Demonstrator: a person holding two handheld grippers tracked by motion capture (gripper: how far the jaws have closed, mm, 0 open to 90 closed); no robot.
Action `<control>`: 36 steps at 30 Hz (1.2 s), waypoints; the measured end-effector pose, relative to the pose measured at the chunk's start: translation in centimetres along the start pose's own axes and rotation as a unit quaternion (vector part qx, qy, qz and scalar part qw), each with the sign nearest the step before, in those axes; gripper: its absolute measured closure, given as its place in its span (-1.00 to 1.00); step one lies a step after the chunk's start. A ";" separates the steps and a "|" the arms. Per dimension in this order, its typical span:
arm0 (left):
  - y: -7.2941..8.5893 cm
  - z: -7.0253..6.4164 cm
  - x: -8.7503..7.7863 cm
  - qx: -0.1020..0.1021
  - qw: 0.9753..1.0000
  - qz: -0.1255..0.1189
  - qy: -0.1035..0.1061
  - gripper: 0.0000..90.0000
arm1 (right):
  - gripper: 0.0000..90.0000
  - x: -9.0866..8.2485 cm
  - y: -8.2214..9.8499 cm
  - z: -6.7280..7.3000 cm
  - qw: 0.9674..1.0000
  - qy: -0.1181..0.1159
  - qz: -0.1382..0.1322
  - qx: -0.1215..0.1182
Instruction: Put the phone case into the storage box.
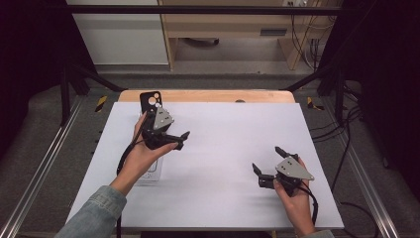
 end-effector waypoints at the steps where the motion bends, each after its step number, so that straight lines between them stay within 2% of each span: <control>1: 0.0 -0.1 -0.1 0.000 1.000 0.000 0.002 -0.87 | -0.87 0.0 0.0 0.0 1.000 0.000 0.000 0.000; 6: -0.3 -0.7 -0.5 -0.004 1.000 -0.008 0.008 -0.87 | -0.87 0.0 0.0 0.1 1.000 -0.001 -0.001 0.000; 9: -0.6 -0.6 -1.0 -0.010 1.000 -0.017 0.005 -0.88 | -0.87 0.0 0.0 0.0 1.000 -0.001 -0.001 0.001; 16: -1.0 0.3 -2.8 -0.051 0.998 -0.039 0.003 -0.88 | -0.87 0.0 0.0 0.1 1.000 -0.002 -0.001 0.001; 21: -0.8 1.5 -4.3 -0.086 0.994 -0.062 -0.004 -0.89 | -0.87 -0.1 0.0 0.0 1.000 -0.001 -0.003 0.003; 31: 0.4 3.1 -6.9 -0.121 0.989 -0.088 -0.009 -0.93 | -0.88 -0.1 0.0 -0.1 1.000 -0.001 -0.006 0.011; 36: 1.0 3.7 -8.0 -0.141 0.984 -0.107 -0.014 -0.93 | -0.89 -0.2 -0.1 -0.2 1.000 0.004 -0.008 0.017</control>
Point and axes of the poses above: each handheld gripper's, and its own axes: x roughly forward along the jaws, y roughly out of its underside, z roughly to its left, the point moved 4 cm from there along x, roughly forward along the jaws, and after that the axes turned 15 degrees about -y, right-handed, at the moved point
